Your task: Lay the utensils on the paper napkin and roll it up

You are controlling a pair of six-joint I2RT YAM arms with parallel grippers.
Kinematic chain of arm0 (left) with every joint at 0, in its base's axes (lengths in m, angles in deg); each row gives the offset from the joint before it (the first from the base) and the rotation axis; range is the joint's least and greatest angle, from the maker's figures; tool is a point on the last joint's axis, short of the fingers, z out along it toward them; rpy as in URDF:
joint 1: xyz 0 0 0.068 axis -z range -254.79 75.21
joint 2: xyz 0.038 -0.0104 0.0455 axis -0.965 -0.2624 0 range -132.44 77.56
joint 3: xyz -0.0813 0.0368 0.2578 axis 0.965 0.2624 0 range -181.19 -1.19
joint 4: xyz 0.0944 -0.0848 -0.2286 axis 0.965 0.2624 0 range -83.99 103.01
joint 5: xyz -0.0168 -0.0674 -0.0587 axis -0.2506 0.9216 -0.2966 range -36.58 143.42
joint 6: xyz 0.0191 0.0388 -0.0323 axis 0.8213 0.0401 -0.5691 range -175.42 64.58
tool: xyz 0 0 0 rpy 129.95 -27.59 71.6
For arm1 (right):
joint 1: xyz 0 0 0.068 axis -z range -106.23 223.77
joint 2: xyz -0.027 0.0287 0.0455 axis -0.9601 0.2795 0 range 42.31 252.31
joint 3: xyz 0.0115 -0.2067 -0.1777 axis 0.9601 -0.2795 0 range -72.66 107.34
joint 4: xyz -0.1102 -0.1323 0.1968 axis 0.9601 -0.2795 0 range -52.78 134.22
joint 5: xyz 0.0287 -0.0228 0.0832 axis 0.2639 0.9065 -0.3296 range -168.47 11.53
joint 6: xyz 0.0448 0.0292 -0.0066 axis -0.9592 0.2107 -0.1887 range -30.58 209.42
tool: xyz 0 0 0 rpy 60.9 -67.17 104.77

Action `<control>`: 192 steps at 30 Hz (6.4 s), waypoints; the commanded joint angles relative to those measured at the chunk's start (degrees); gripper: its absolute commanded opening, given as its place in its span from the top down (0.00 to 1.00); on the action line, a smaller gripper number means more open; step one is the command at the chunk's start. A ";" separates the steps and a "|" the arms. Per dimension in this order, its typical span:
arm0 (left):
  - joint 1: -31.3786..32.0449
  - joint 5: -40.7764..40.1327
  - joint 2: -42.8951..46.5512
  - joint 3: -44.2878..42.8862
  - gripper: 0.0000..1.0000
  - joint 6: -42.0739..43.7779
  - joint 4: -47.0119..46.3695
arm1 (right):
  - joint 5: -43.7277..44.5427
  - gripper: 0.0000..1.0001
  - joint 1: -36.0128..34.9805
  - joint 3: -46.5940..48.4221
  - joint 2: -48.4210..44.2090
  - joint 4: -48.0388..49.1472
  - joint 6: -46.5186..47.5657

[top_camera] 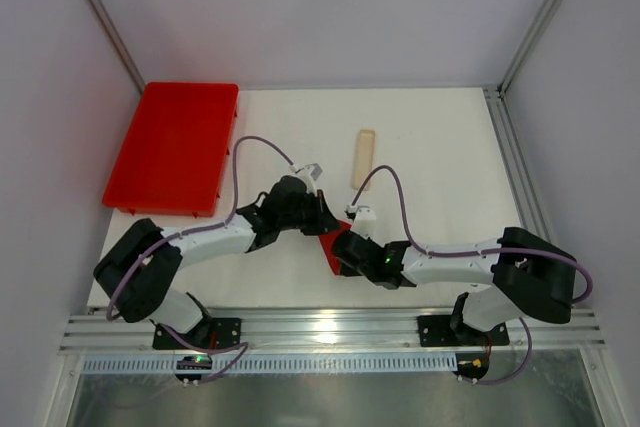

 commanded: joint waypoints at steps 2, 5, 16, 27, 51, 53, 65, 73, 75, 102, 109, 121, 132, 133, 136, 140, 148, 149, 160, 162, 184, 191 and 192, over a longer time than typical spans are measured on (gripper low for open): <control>-0.19 7.05 -3.68 2.54 1.00 -3.03 -14.93 | -1.14 0.96 -0.53 -1.85 1.46 -0.60 -1.18; -0.19 6.71 -5.61 3.60 1.00 -3.73 -17.67 | -1.05 0.96 -0.53 -2.11 1.28 -0.51 -1.27; -0.63 3.37 -9.92 4.57 1.00 -3.64 -16.53 | -0.88 0.96 -0.53 -2.46 0.93 0.02 -1.27; -0.80 1.96 -10.27 6.33 1.00 -1.97 -15.65 | -0.88 0.96 -0.53 -2.29 0.84 -0.16 -1.00; -1.59 -1.56 -16.95 6.33 1.00 -1.18 -8.70 | 4.65 0.77 -0.53 4.12 -7.50 -12.81 6.02; -1.59 -1.21 -17.31 6.33 1.00 -1.01 -8.53 | 4.66 0.74 0.17 4.83 -8.91 -13.25 8.82; -1.59 0.99 -17.57 7.03 1.00 0.84 -8.27 | -41.02 0.96 17.56 -2.81 -11.38 10.64 21.15; -1.59 2.75 -18.10 7.38 1.00 0.58 -9.85 | -51.67 0.96 21.26 -1.23 -1.12 17.41 22.47; -1.59 2.84 -18.19 7.56 1.00 0.66 -10.20 | -53.78 0.96 21.96 -0.71 1.18 18.38 22.38; -2.83 4.24 -19.50 7.91 1.00 1.10 -10.64 | -53.61 0.96 24.25 -14.41 5.41 31.57 15.52; -2.91 4.33 -20.21 7.65 1.00 0.93 -10.90 | -50.45 0.96 24.25 -16.96 4.62 31.31 14.47; -3.00 4.77 -19.95 7.56 1.00 0.93 -10.90 | -38.95 0.91 23.55 -17.49 -17.75 11.46 14.46; -3.00 5.82 -19.51 7.82 1.00 0.66 -11.43 | -31.81 0.48 24.87 -9.50 -18.07 3.52 19.65; -3.00 6.00 -19.33 7.73 1.00 0.66 -11.34 | -32.25 0.46 24.96 -8.28 -16.49 4.23 20.26; -3.00 6.35 -19.15 7.65 1.00 0.66 -11.26 | -32.60 0.42 25.22 -5.99 -10.78 5.90 21.85; -3.00 6.79 -19.07 7.38 1.00 0.84 -11.08 | -34.36 0.43 25.22 -4.31 -5.24 9.15 23.69; -2.91 7.23 -18.89 6.77 1.00 1.19 -10.46 | -35.42 0.54 24.87 -2.02 -1.18 7.40 26.33; -2.91 7.41 -18.89 6.51 1.00 1.28 -10.29 | -35.51 0.55 24.78 -1.94 -1.01 7.40 26.42; -3.00 7.49 -18.19 5.45 1.00 1.98 -8.62 | -33.93 0.64 21.53 -0.62 2.50 3.18 27.91; -2.91 7.49 -18.27 5.45 1.00 2.07 -8.62 | -33.84 0.65 21.44 -0.18 3.56 3.09 28.00; -3.26 8.20 -12.66 3.34 0.96 4.62 -4.84 | -37.88 0.96 21.44 -5.19 6.73 15.30 19.75; -3.70 4.34 -2.99 -1.05 0.62 6.38 4.73 | -39.20 0.97 21.44 -7.38 6.03 19.79 13.95; -3.70 3.46 -1.85 -1.32 0.60 6.46 6.05 | -39.46 0.96 21.44 -7.91 5.76 20.66 13.42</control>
